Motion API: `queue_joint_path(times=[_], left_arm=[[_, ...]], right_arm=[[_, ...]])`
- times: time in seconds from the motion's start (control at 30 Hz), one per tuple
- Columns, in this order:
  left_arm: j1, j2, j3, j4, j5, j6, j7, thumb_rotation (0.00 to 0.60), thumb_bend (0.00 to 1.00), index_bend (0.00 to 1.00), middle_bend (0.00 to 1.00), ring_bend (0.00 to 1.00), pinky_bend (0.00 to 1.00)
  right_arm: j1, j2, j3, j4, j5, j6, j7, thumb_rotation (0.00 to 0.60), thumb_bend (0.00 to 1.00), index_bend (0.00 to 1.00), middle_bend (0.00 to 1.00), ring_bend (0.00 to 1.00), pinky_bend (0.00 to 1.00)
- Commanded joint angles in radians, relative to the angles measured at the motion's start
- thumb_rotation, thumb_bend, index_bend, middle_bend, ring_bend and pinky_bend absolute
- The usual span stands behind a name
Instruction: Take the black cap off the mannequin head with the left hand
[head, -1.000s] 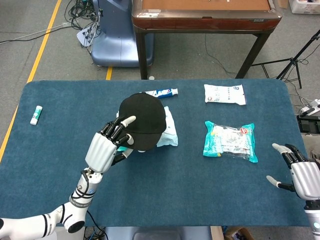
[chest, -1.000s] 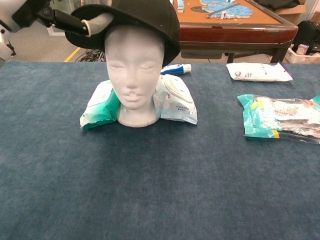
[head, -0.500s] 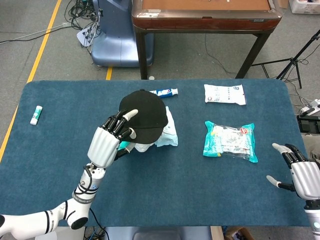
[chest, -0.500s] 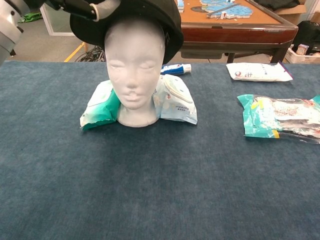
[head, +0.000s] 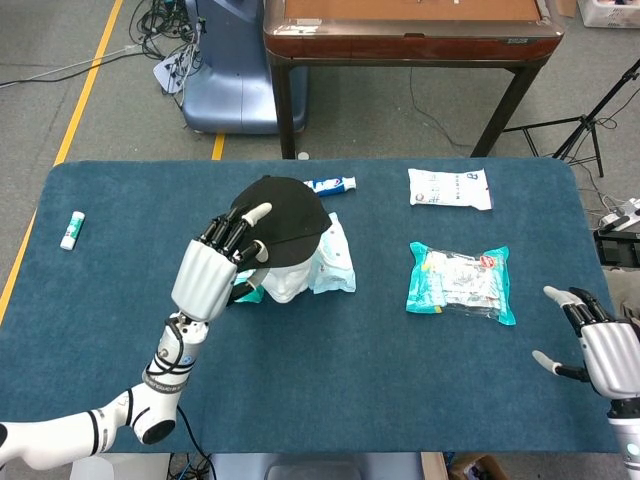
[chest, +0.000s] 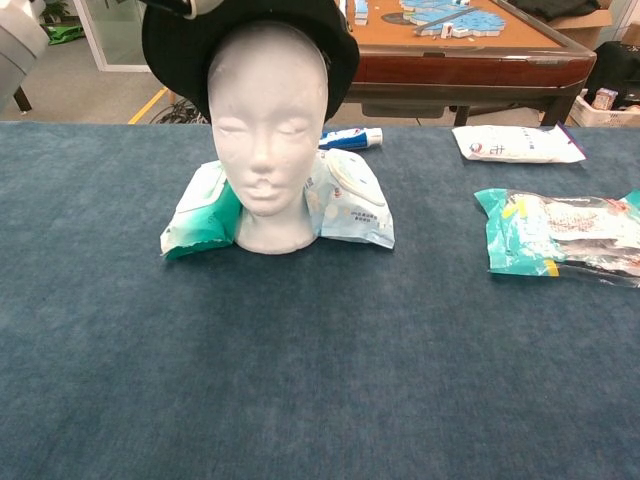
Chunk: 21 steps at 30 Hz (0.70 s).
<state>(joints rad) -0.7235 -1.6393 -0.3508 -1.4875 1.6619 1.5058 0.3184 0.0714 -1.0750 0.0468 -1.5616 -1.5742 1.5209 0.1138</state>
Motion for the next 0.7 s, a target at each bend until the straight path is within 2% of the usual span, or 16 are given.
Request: queue_joint_path(times=[0.03, 0.3, 0.7], left_arm=[[-0.008, 0.004, -0.008, 0.006, -0.003, -0.001, 0.002, 0.6, 0.3, 0.63, 0.18, 0.14, 0.3], [-0.047, 0.007, -0.039, 0.044, -0.026, -0.024, 0.015, 0.6, 0.3, 0.63, 0.18, 0.14, 0.3], [-0.129, -0.034, -0.086, 0.21, -0.1, -0.068, -0.005, 0.6, 0.3, 0.63, 0.18, 0.14, 0.29]], right_arm=[[0.001, 0.0, 0.0, 0.0, 0.001, -0.002, -0.001, 0.6, 0.0, 0.18, 0.25, 0.15, 0.42], [0.004, 0.001, 0.001, 0.002, 0.005, -0.008, 0.004, 0.6, 0.0, 0.18, 0.25, 0.15, 0.42], [0.01, 0.005, 0.004, 0.007, 0.018, -0.024, 0.018, 0.6, 0.0, 0.18, 0.25, 0.15, 0.42]])
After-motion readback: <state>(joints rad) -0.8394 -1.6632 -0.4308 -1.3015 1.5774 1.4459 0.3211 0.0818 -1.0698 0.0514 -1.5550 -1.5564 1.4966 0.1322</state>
